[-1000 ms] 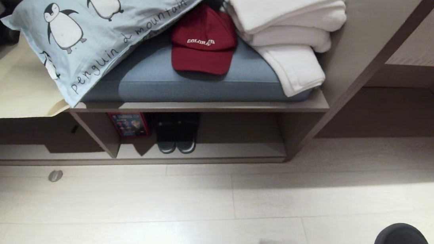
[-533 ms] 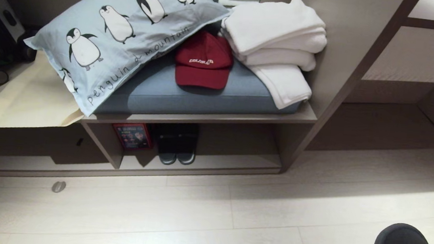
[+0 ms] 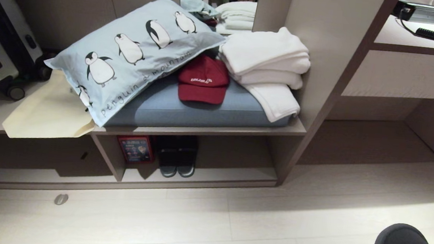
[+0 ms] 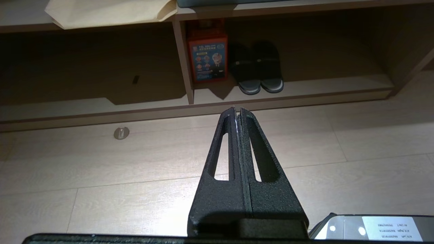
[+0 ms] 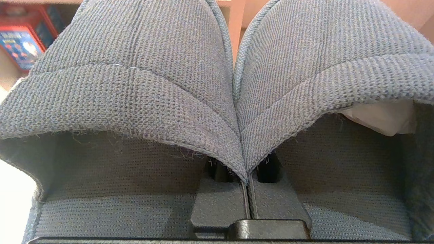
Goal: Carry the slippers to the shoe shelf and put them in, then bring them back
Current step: Place the slippers on the floor
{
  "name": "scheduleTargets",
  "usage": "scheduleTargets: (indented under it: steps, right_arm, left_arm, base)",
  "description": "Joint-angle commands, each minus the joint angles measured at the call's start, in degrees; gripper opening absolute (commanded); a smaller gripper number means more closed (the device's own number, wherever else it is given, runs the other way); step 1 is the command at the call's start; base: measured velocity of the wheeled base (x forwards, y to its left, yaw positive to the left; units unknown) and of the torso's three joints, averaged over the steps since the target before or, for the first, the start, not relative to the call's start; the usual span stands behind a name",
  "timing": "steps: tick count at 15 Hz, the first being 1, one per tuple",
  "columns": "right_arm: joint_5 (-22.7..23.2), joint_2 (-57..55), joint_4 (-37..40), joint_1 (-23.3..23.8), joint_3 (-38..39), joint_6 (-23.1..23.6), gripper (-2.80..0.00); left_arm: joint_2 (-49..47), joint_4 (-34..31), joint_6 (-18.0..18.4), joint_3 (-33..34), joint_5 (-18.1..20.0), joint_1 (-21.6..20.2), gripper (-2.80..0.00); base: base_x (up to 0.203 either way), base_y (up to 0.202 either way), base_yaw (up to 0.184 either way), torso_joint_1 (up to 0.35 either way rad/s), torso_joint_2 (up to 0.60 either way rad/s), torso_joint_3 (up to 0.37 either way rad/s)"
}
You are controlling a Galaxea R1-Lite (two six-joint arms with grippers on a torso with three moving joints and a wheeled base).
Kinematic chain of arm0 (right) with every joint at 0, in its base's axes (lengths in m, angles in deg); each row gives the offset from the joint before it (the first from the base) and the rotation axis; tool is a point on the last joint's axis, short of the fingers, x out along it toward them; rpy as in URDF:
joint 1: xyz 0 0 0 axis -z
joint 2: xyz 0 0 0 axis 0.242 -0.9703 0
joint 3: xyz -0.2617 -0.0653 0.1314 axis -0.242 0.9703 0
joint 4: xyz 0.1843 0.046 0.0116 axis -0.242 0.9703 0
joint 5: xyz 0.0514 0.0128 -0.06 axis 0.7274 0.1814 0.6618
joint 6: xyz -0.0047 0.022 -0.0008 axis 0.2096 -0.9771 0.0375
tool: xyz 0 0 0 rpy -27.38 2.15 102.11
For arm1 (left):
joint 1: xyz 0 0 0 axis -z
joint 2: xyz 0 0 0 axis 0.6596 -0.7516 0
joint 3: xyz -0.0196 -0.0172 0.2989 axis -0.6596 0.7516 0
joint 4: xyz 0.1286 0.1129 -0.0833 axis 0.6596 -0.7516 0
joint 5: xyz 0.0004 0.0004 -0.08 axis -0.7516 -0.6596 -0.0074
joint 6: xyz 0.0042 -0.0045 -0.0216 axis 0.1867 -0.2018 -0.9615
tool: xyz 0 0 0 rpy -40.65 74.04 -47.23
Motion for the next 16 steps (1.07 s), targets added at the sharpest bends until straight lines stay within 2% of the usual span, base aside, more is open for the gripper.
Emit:
scheduleTargets:
  steps: [1, 16]
  right_arm:
    - [0.04, 0.10, -0.03, -0.01, 0.02, 0.03, -2.80]
    - [-0.22, 0.10, -0.03, -0.01, 0.02, -0.23, -2.80]
  left_arm:
    - [-0.02, 0.01, -0.03, 0.09, -0.04, -0.01, -2.80]
    - [-0.02, 0.01, -0.03, 0.09, -0.04, -0.01, -2.80]
  base:
    - [0.000, 0.000, 0.000, 0.000, 0.00, 0.199]
    - [0.000, 0.000, 0.000, 0.003, 0.00, 0.202]
